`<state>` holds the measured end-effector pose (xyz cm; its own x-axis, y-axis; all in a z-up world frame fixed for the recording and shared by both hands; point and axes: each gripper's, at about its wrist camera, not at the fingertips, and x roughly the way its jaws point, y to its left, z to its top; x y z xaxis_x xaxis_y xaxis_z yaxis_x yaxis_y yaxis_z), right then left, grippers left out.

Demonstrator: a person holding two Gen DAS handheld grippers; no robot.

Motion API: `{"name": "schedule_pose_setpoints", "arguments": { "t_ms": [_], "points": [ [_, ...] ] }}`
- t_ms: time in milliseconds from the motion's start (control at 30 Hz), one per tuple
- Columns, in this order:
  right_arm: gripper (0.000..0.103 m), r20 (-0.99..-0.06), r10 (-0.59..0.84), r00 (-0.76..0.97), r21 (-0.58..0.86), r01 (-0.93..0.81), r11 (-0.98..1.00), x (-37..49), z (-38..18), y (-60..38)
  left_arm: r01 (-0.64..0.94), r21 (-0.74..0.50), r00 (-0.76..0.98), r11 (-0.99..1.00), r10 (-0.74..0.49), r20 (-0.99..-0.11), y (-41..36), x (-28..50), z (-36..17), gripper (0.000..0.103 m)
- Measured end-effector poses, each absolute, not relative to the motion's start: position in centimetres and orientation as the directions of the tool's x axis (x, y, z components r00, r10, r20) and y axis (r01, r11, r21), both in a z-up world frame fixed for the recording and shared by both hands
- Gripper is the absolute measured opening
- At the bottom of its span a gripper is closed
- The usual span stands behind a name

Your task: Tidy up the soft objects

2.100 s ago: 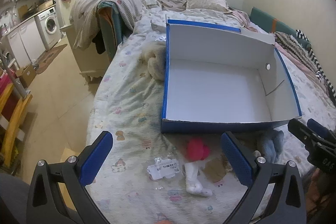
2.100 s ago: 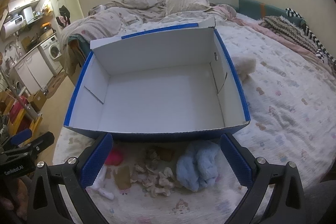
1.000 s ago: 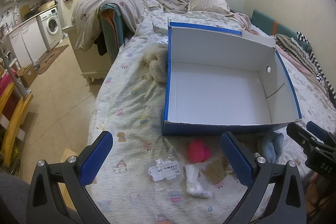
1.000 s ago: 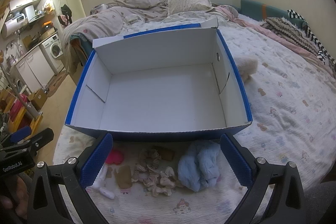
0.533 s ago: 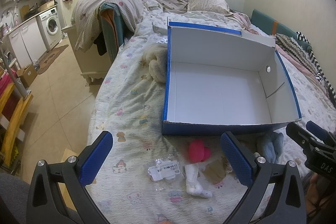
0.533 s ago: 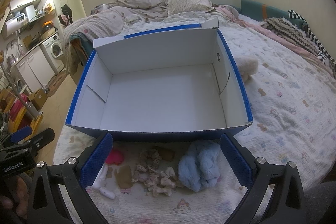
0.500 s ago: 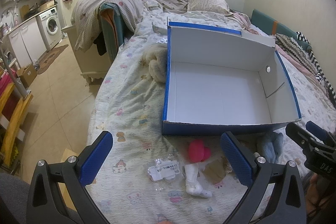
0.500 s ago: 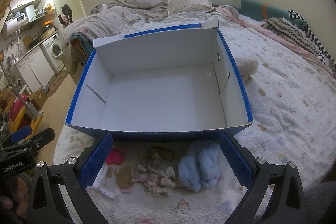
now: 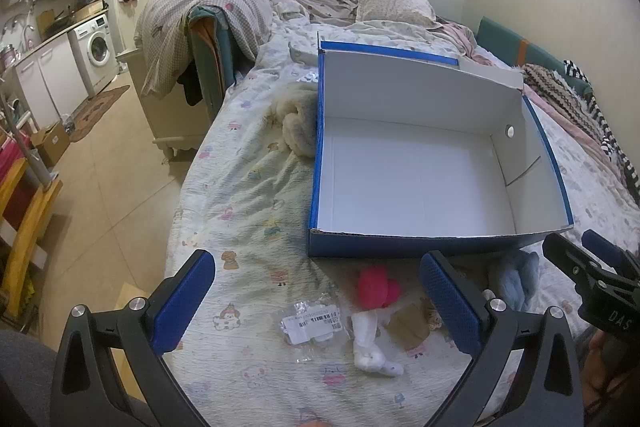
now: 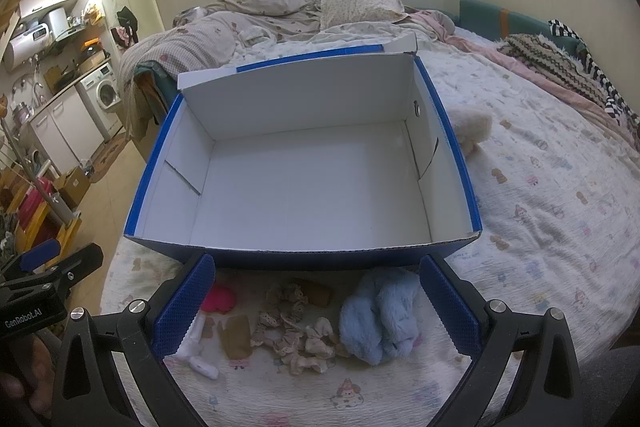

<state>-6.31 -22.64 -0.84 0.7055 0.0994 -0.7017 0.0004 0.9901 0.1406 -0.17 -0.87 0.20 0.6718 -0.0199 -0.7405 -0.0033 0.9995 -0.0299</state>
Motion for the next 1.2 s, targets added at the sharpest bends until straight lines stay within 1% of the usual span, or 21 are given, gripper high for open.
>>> {"name": "schedule_pose_setpoints", "arguments": {
  "t_ms": [600,667,733,800,867,967,1033,1100,1167,1200],
  "points": [
    [0.103,-0.695,0.088,0.713,0.114,-0.011,0.993,-6.5,-0.2,-22.2,0.007,-0.018,0.686,1.0,-0.018,-0.727,-1.0,-0.8,0.6,0.102],
    [0.103,-0.698,0.094,0.71,0.127,-0.007,0.992,-6.4,-0.3,-22.4,0.012,-0.016,0.682,1.0,-0.02,-0.731,-1.0,-0.9,0.7,0.102],
    [0.103,-0.704,0.107,0.702,0.147,-0.003,0.989,-6.3,-0.2,-22.7,0.032,-0.037,0.674,0.999,-0.048,-0.737,-1.0,-1.2,1.0,0.102],
    [0.103,-0.713,0.144,0.687,0.187,-0.012,0.982,-6.2,0.0,-23.0,0.045,-0.051,0.667,0.998,-0.068,-0.742,-0.9,-1.4,1.6,0.102],
    [0.103,-0.73,0.181,0.659,0.216,-0.03,0.976,-6.0,0.3,-23.2,0.035,-0.039,0.662,0.999,-0.053,-0.748,-0.5,-1.3,2.2,0.102],
    [0.103,-0.767,0.212,0.606,0.24,-0.036,0.97,-5.3,0.4,-23.9,-0.011,0.005,0.631,1.0,0.01,-0.776,0.3,-0.4,2.5,0.102],
    [0.103,-0.79,0.232,0.568,0.254,-0.041,0.966,-4.7,0.2,-24.2,-0.03,0.002,0.586,1.0,0.019,-0.81,1.2,0.6,1.9,0.102],
    [0.103,-0.802,0.224,0.553,0.24,-0.045,0.97,-4.4,-0.1,-24.3,-0.036,-0.012,0.523,0.999,0.009,-0.852,2.0,1.8,0.8,0.102],
    [0.103,-0.813,0.172,0.556,0.175,-0.048,0.983,-4.0,-0.6,-24.3,-0.066,-0.06,0.451,0.996,-0.024,-0.892,3.2,3.0,-0.9,0.102],
    [0.103,-0.817,0.173,0.55,0.164,-0.064,0.984,-3.8,-0.9,-24.3,-0.085,-0.088,0.406,0.993,-0.046,-0.913,3.8,3.6,-2.0,0.102]
  ]
}}
